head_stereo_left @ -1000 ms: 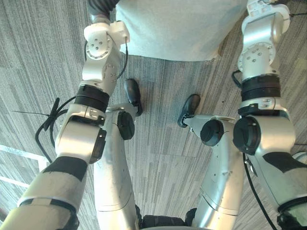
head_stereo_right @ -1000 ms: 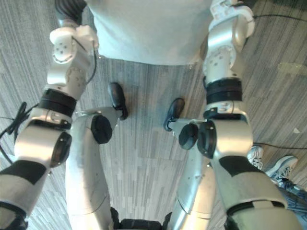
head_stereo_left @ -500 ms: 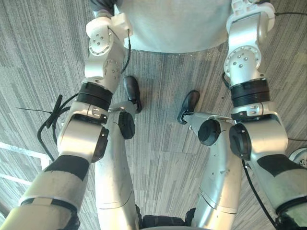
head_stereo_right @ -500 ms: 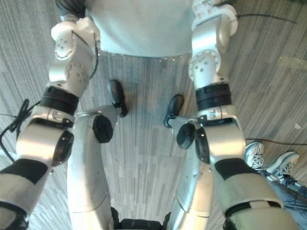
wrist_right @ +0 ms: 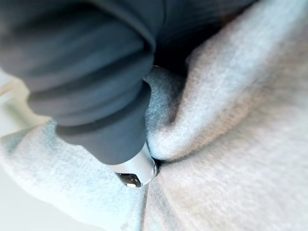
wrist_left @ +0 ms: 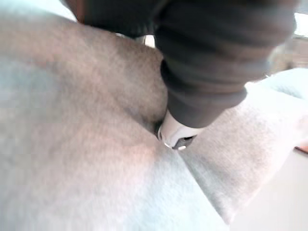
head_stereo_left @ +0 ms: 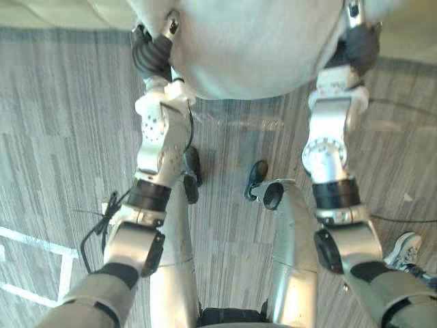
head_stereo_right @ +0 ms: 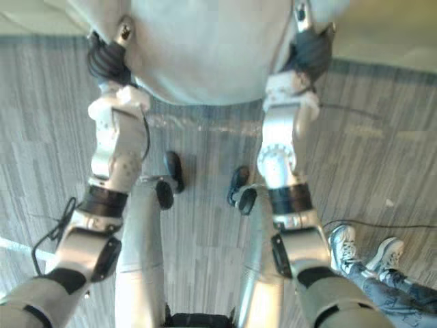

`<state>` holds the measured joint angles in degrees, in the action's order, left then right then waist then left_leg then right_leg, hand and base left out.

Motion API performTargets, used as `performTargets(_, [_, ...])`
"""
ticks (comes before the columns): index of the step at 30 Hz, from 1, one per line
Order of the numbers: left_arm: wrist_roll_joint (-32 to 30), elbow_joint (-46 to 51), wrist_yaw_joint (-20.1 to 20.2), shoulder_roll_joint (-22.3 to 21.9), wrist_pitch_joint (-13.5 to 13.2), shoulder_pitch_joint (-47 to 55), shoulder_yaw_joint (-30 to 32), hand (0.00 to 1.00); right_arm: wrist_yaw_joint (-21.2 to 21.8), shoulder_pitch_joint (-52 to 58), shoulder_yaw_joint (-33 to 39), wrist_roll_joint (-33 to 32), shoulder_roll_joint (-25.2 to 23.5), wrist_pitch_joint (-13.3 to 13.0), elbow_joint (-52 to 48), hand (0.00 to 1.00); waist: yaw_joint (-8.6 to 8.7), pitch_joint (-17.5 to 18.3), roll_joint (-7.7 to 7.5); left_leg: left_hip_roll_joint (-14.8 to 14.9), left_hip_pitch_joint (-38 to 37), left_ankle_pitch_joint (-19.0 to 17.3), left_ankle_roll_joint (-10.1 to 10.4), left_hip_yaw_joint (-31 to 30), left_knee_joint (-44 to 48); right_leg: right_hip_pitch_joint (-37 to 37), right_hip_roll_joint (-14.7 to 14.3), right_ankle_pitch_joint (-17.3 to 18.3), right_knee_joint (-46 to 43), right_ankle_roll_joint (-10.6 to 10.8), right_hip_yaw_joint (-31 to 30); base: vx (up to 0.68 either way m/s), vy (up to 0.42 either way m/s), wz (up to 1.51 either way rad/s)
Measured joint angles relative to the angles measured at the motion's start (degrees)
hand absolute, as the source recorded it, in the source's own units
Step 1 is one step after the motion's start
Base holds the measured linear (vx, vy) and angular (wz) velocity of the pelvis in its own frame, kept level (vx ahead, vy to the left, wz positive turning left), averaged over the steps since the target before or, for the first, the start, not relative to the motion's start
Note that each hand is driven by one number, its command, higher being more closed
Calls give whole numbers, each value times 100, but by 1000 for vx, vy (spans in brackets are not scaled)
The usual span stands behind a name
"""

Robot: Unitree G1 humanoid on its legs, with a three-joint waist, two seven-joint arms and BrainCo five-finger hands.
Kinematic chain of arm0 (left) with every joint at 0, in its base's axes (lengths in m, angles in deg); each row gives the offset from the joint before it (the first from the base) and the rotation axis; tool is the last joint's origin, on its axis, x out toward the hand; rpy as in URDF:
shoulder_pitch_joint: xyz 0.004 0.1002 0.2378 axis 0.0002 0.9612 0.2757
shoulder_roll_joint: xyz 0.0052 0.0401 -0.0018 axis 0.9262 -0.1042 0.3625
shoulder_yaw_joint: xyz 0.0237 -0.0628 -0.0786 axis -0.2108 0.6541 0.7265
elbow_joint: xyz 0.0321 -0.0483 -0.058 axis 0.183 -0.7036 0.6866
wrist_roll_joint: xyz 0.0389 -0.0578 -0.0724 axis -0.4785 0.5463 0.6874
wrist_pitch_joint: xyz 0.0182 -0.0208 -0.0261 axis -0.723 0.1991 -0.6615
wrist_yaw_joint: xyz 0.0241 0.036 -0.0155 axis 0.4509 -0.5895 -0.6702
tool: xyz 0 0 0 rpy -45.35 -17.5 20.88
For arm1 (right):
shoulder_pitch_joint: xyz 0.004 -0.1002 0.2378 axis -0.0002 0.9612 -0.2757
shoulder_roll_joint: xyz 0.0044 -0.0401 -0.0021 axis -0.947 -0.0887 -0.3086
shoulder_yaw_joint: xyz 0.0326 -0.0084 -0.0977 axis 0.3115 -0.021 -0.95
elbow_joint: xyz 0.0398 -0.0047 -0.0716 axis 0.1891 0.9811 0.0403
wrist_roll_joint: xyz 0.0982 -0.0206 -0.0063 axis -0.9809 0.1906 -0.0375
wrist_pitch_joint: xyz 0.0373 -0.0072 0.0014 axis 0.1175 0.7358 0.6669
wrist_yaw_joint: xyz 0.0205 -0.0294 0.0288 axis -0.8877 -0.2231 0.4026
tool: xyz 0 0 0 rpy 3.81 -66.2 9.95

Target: Pick up cushions and gather them together orderly.

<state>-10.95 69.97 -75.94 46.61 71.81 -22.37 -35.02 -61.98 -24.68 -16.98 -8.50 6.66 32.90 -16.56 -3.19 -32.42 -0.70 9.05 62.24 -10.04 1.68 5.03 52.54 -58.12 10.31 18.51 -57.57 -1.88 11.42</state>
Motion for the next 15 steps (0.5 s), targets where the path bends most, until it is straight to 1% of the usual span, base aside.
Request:
performTargets(1, [-175, 253, -4, -164, -75, 366, -56, 100, 11, 374, -8, 303, -146, -35, -224, 100, 7, 160, -6, -47, -273, 20, 20, -22, -258, 285, -12, -21, 247, 35, 50, 25, -27, 8])
performTargets(2, [-251, 352, -4, -232, -77, 506, -80, 100, 11, 530, -8, 376, -194, -42, -335, 100, 8, 208, 0, -68, -403, 50, 12, -37, -349, 424, -15, -37, 339, 33, 71, 82, -23, 15])
performTargets(3, [-383, 601, -5, -397, -75, 882, -135, 100, 12, 946, -28, 606, -311, -45, -634, 100, -4, 211, 1, -83, -870, 87, 50, -28, -578, 890, -18, -72, 564, 9, 104, 122, -23, 15])
performTargets(4, [-472, 756, -5, -534, -95, 1286, -189, 100, 15, 1399, -138, 811, -438, -61, -878, 100, -13, 310, -1, -105, -1243, 109, 69, -22, -776, 1272, -29, -83, 780, 24, 144, 155, -27, 13])
performTargets(5, [-491, 800, -5, -575, -95, 1407, -195, 100, 16, 1539, -183, 860, -476, -59, -952, 100, -11, 362, -5, -114, -1329, 112, 74, -21, -840, 1366, -30, -84, 841, 27, 160, 168, -16, 13])
performTargets(6, [-530, 937, -5, -697, -92, 1810, -215, 100, 44, 2024, -295, 1069, -600, -38, -1209, 100, -9, 518, -2, -162, -1667, 142, 98, -23, -1090, 1711, -31, -96, 1075, 46, 207, 174, -15, 13])
performTargets(7, [-536, 1081, -5, -740, -88, 2105, -245, 100, 54, 2348, -425, 1241, -638, -5, -1380, 100, -8, 557, -7, -183, -1981, 153, 102, -17, -1256, 2030, -34, -100, 1241, 55, 245, 173, -15, 12])
performTargets(8, [-537, 1112, -5, -752, -88, 2179, -259, 100, 56, 2442, -455, 1268, -641, 8, -1435, 100, -8, 557, -6, -188, -2079, 154, 104, -14, -1307, 2130, -37, -103, 1293, 60, 254, 122, -15, 9])
performTargets(9, [-538, 1175, -3, -770, -91, 2377, -314, 100, 84, 2700, -530, 1419, -653, 19, -1523, 100, -13, 558, -5, -220, -2377, 172, 128, -10, -1496, 2424, -36, -106, 1457, 75, 285, 128, -25, 14])
performTargets(10, [-540, 1223, 2, -798, -94, 2643, -374, 100, 102, 3075, -661, 1467, -652, 58, -1661, 100, -13, 560, -6, -277, -2801, 239, 149, -19, -1808, 2842, -34, -138, 1715, 128, 330, 148, -33, 20])
performTargets(11, [-540, 1326, 23, -813, -96, 2921, -424, 100, 169, 3450, -757, 1684, -641, 78, -1802, 100, -5, 569, -7, -316, -3170, 290, 161, -30, -2069, 3213, -44, -165, 1968, 160, 378, 142, -36, 18])
performTargets(12, [-540, 1349, 31, -810, -104, 3006, -452, 100, 203, 3565, -783, 1719, -638, 80, -1848, 100, 0, 583, -4, -341, -3268, 305, 165, -41, -2145, 3313, -48, -174, 2033, 167, 387, 114, -22, 18])
performTargets(13, [-540, 1359, 65, -797, -167, 3250, -518, 100, 337, 3875, -846, 1893, -637, 78, -1868, 100, 31, 771, -7, -404, -3461, 351, 175, -76, -2367, 3522, -58, -208, 2245, 192, 435, 90, -15, 13])
performTargets(15, [-538, 1358, 101, -748, -177, 3497, -582, 100, 436, 4094, -839, 1928, -623, 123, -1801, 100, 61, 1045, 2, -402, -3610, 363, 181, -86, -2559, 3711, -135, -291, 2546, 224, 448, 138, -1, 1])
